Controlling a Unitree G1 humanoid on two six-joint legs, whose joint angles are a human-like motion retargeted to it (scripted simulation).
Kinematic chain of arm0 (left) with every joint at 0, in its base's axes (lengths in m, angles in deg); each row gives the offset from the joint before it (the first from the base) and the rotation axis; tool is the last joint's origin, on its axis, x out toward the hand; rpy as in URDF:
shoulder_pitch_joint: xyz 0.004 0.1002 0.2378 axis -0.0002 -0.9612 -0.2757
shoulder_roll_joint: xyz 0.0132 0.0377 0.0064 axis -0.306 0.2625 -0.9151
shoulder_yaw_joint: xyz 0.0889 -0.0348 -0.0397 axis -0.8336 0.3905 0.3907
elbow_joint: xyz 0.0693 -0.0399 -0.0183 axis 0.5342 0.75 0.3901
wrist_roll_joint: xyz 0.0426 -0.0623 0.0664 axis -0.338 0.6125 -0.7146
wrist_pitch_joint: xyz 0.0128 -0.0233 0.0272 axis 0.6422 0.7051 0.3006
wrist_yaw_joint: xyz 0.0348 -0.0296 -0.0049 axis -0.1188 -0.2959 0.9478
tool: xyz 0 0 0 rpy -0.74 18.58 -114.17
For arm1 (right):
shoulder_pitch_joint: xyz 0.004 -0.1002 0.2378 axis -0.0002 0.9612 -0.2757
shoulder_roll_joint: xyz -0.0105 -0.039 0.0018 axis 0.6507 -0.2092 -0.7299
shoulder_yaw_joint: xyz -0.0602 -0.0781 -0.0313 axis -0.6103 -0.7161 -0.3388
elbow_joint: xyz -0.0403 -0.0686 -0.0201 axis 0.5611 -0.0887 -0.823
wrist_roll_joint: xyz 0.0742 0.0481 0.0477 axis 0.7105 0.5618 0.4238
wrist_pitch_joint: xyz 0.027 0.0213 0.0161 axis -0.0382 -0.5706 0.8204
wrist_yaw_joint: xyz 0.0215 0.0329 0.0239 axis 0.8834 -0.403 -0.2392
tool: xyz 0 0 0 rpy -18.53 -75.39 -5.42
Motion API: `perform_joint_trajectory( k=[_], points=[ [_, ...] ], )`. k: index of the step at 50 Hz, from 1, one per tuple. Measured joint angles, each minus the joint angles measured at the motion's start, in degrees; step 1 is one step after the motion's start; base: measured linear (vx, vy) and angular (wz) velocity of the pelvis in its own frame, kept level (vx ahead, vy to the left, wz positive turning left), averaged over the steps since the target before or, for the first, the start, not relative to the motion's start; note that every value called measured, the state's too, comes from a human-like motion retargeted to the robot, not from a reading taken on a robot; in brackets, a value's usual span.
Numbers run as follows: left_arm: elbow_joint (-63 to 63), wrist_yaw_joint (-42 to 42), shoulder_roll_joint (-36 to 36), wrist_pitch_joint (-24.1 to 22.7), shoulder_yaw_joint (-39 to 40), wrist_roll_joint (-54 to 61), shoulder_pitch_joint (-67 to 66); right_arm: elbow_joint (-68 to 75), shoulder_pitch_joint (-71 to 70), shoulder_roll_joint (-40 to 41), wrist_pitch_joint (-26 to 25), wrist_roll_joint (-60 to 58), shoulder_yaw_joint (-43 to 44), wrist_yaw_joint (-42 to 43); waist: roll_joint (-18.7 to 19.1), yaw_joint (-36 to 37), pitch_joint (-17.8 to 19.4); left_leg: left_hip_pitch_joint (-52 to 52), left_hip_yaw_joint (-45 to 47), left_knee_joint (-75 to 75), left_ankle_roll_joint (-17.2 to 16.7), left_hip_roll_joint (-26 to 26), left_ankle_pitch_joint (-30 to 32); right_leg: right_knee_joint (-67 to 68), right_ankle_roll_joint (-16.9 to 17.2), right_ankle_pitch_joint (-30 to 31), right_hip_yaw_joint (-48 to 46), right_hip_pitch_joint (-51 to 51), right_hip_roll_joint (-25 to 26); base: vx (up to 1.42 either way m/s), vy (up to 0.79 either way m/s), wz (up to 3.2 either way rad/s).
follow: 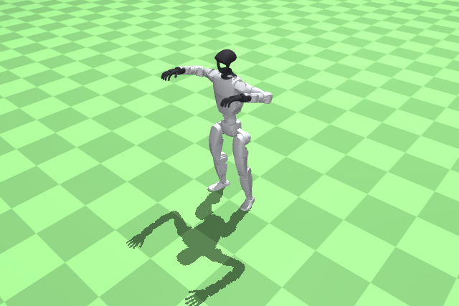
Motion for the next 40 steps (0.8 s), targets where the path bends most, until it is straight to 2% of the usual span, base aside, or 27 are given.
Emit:
perform_joint_trajectory(
  k=[40],
  points=[
    [0.8,0.9,-1.9,0.0,-4.1,0.2,4.2,0.1,0.2,-0.5,0.2,0.6,1.4,1.0,-0.5,-0.3,-0.4,-1.1,-1.7,0.4,-0.5,0.0,0.6,-0.4,0.0,-0.3,-1.7,0.4,0.1,0.00,0.00,0.00]
  ],
)
